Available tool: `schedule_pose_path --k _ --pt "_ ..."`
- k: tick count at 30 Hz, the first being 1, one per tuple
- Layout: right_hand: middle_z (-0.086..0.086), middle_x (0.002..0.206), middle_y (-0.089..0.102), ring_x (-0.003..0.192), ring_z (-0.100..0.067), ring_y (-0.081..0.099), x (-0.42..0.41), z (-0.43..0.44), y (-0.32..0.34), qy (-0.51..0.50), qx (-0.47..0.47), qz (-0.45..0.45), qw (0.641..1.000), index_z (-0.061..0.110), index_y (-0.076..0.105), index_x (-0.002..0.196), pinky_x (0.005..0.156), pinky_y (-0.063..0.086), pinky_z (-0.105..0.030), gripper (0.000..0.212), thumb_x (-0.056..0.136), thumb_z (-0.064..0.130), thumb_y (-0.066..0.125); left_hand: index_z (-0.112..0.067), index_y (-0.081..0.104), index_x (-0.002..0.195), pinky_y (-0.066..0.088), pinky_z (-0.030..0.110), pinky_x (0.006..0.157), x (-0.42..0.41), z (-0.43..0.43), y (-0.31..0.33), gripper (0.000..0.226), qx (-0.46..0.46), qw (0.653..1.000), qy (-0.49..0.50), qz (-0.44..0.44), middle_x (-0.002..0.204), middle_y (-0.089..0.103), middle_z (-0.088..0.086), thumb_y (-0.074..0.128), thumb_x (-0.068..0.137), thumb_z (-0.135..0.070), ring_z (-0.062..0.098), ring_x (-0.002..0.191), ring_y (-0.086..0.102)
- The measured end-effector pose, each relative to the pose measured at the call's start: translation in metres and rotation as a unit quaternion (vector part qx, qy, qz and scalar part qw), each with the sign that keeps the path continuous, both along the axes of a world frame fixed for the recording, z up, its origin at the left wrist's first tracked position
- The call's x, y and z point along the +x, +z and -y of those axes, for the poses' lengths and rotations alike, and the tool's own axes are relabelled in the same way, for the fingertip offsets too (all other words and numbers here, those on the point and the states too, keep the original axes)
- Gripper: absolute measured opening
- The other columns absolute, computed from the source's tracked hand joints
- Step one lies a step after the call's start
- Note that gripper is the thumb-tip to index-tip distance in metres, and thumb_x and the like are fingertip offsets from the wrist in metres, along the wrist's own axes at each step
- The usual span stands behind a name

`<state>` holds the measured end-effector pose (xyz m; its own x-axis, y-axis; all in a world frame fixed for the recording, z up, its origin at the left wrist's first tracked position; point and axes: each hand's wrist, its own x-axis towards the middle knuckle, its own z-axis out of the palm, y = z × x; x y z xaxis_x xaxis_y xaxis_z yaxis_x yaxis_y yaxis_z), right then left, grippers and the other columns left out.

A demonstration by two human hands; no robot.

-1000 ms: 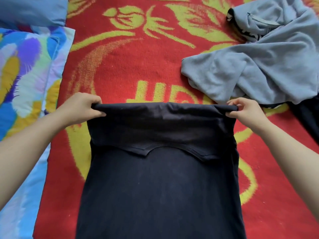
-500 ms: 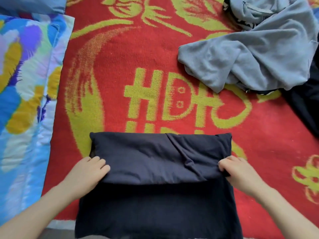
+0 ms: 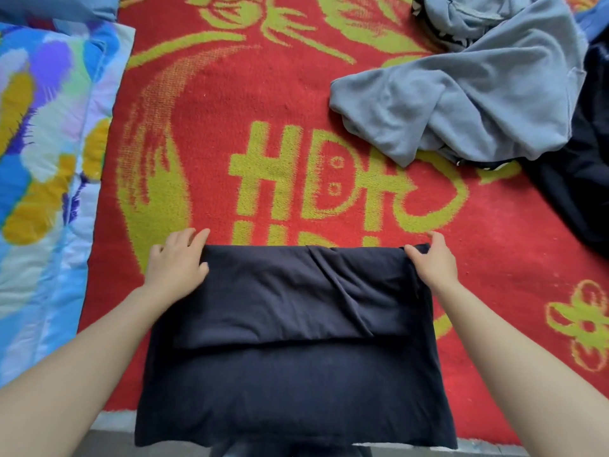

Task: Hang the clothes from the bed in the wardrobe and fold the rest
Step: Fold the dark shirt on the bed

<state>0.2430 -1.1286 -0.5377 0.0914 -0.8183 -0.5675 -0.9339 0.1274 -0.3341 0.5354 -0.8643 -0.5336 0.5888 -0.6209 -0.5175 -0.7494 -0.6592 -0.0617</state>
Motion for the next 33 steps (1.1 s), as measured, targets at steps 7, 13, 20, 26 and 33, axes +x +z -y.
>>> schedule_pose_path --k 7,13,20,26,33 --pt "-0.016 0.106 0.069 0.092 -0.021 0.059 -0.010 0.029 -0.014 -0.172 -0.081 0.083 0.978 0.007 0.071 0.097 0.087 0.044 -0.029 0.018 0.081 0.002 0.063 -0.022 0.060 0.102 0.034 0.032 0.082 0.039 -0.001 -0.009 0.023 0.077 0.993 -0.050 0.078 0.106 0.066 0.005 0.046 0.086 -0.013 0.023 0.107 0.056" --pt "-0.023 0.137 0.039 0.127 -0.037 0.033 0.006 0.012 -0.012 0.120 -0.179 -0.049 0.975 0.010 0.055 0.127 0.102 0.031 -0.045 0.045 0.088 0.032 0.061 -0.023 0.049 0.127 0.030 0.042 0.098 0.050 0.008 -0.017 0.044 0.040 0.999 0.022 -0.008 0.128 0.053 0.006 0.051 0.083 -0.018 0.026 0.121 0.042" --pt "-0.006 0.133 0.046 0.126 -0.025 0.038 0.000 0.010 -0.013 0.459 -0.044 -0.244 0.853 0.021 0.032 0.140 0.096 0.029 -0.040 0.075 0.080 0.051 0.064 -0.030 0.053 0.117 0.029 0.037 0.100 0.058 0.006 -0.012 0.030 0.130 0.986 -0.104 -0.017 0.118 0.060 -0.005 0.050 0.088 -0.024 0.017 0.116 0.050" --pt "-0.009 0.094 0.057 0.096 -0.032 0.054 0.024 0.069 0.020 0.384 -0.131 -0.121 0.906 0.016 0.053 0.081 0.068 0.028 -0.033 0.023 0.078 0.030 0.071 -0.009 0.059 0.097 0.042 0.038 0.073 0.109 0.027 0.013 0.013 -0.047 0.995 -0.085 -0.014 0.096 0.056 0.012 0.059 0.086 -0.016 0.034 0.097 0.057" --pt "0.001 0.073 0.054 0.077 -0.025 0.052 0.029 0.081 0.049 0.380 -0.066 -0.105 0.916 0.017 0.045 0.076 0.068 0.030 -0.035 0.028 0.076 0.027 0.071 -0.023 0.036 0.063 0.038 0.039 0.057 0.113 0.027 0.043 0.038 -0.155 0.983 -0.079 -0.052 0.067 0.043 0.002 0.057 0.079 0.003 0.033 0.075 0.055"
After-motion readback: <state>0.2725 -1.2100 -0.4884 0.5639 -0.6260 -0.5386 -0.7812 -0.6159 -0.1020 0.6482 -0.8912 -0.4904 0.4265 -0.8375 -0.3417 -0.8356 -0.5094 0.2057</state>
